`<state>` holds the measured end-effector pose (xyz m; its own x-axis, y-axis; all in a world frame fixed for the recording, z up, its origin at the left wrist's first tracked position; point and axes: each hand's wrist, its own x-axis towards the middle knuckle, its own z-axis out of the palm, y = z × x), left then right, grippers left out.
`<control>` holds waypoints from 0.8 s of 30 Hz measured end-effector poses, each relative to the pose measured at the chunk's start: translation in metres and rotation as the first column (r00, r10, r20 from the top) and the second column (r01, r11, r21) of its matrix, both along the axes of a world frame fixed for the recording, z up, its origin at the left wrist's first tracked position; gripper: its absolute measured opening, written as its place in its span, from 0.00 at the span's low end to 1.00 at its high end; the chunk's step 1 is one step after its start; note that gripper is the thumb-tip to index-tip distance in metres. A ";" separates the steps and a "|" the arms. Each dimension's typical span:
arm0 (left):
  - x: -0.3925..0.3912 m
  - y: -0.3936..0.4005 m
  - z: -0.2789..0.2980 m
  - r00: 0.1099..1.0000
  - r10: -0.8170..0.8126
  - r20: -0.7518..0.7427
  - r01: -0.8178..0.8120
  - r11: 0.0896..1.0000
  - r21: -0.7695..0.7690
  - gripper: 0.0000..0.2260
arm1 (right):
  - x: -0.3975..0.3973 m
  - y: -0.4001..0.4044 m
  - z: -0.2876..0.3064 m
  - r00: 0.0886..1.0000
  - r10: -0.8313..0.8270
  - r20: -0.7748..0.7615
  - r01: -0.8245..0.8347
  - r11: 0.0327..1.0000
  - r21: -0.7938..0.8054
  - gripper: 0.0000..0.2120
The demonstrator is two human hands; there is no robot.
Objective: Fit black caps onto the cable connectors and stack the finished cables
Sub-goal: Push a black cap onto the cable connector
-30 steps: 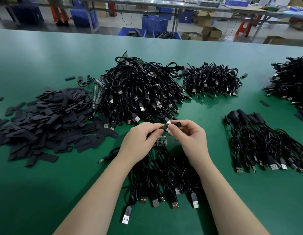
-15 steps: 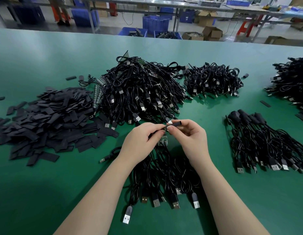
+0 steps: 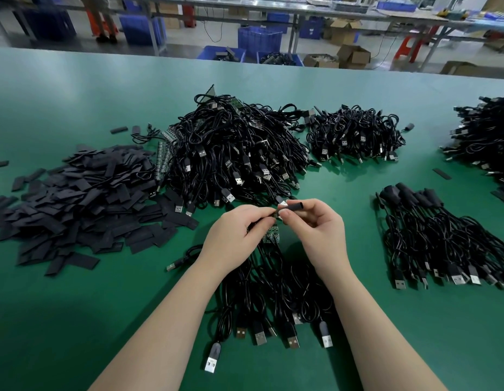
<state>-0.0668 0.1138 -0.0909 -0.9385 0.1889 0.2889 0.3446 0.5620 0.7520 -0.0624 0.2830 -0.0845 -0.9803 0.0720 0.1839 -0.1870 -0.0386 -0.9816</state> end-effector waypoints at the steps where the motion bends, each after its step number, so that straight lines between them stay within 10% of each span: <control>1: 0.000 0.000 0.000 1.000 -0.002 -0.001 0.002 1.000 -0.001 0.15 | 0.000 0.000 0.000 1.000 -0.002 -0.005 0.002 1.000 -0.003 0.07; 24: 0.000 0.000 0.000 0.997 0.016 -0.078 -0.008 0.995 0.099 0.13 | 0.004 -0.003 0.008 1.000 0.027 -0.007 -0.028 0.992 -0.126 0.10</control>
<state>-0.0664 0.1134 -0.0905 -0.9141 0.1448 0.3788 0.3987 0.4911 0.7745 -0.0580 0.2797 -0.0766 -0.9812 0.0683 0.1805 -0.1896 -0.1671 -0.9675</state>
